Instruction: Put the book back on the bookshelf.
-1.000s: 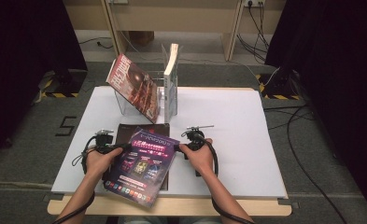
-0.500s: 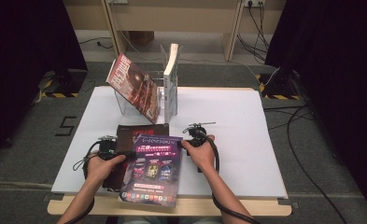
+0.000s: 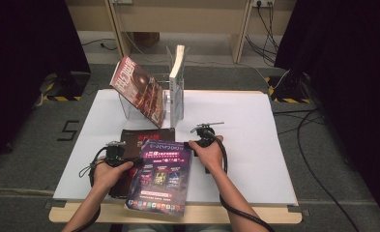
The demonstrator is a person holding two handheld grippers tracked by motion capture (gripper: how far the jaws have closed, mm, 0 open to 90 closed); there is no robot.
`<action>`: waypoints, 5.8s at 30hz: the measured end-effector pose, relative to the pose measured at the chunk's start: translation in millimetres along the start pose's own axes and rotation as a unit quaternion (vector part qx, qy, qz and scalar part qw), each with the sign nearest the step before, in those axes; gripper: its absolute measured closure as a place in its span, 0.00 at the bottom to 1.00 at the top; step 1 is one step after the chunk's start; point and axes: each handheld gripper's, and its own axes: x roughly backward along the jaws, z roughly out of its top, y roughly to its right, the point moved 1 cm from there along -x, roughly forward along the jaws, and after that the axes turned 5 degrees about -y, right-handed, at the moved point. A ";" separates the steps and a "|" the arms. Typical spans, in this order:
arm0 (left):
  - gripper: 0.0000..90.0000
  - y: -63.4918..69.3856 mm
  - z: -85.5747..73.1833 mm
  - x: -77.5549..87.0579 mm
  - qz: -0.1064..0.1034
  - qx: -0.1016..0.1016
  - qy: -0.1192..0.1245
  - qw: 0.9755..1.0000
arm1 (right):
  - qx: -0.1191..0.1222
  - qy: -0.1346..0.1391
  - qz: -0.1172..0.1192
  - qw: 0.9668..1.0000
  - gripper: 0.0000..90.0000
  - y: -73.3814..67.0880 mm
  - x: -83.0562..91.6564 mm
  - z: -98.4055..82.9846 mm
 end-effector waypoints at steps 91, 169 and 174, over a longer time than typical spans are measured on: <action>0.60 20.2 6.9 34.3 0.054 0.001 0.096 0.994 | -0.030 0.108 0.131 0.985 0.93 -52.4 71.1 6.6; 0.42 155.9 100.5 18.2 0.100 -0.146 0.192 0.965 | 0.086 0.280 0.008 0.956 0.93 -121.7 110.2 75.8; 0.53 156.4 98.1 16.0 0.096 -0.137 0.189 0.968 | 0.088 0.275 0.008 0.957 0.93 -123.4 110.0 75.0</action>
